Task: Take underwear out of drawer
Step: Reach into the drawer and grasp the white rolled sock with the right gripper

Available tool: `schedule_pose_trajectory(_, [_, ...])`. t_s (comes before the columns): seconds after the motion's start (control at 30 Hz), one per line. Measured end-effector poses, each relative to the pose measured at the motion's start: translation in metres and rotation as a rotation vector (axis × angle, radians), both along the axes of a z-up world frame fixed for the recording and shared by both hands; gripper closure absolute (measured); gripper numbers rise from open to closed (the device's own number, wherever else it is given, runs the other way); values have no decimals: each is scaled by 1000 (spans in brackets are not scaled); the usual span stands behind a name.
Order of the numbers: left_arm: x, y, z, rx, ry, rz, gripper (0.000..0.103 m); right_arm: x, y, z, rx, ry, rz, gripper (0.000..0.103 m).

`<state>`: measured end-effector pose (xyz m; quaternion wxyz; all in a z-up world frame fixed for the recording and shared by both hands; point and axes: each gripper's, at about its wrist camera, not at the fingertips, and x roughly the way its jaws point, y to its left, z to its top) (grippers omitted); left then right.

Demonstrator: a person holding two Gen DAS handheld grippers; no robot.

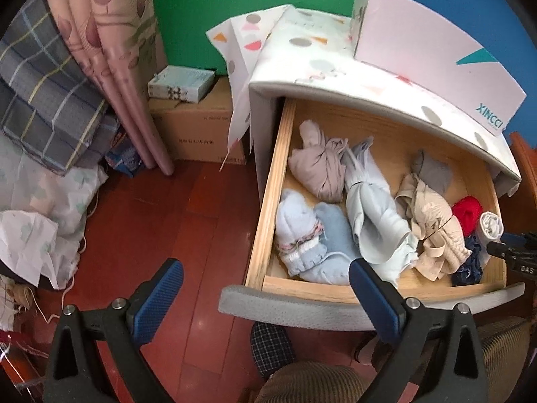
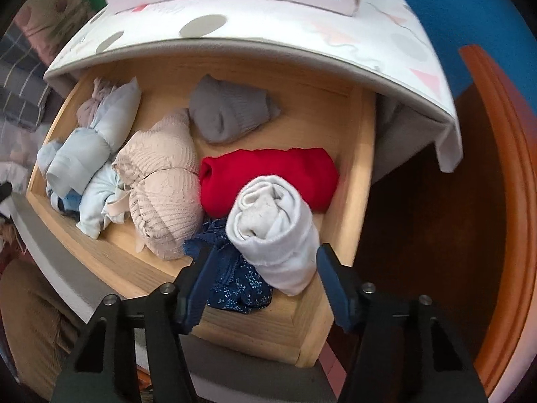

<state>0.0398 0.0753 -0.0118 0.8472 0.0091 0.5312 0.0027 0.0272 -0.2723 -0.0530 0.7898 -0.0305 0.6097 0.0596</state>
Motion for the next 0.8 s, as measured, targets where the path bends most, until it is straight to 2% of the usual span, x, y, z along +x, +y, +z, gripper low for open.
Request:
schedule_pose_trajectory(0.33, [13,-15,13,-1,-6,-50,2,18,5,-9,-44,36,96,52])
schedule_pose_trajectory(0.6, [24,-30,11,-21,3,-76,2,28,12,-22,-149,62,155,52])
schedule_pose_trajectory(0.8, [37,-44,5,-15,24,-101,2,35,30,-32,-224,44,192,52])
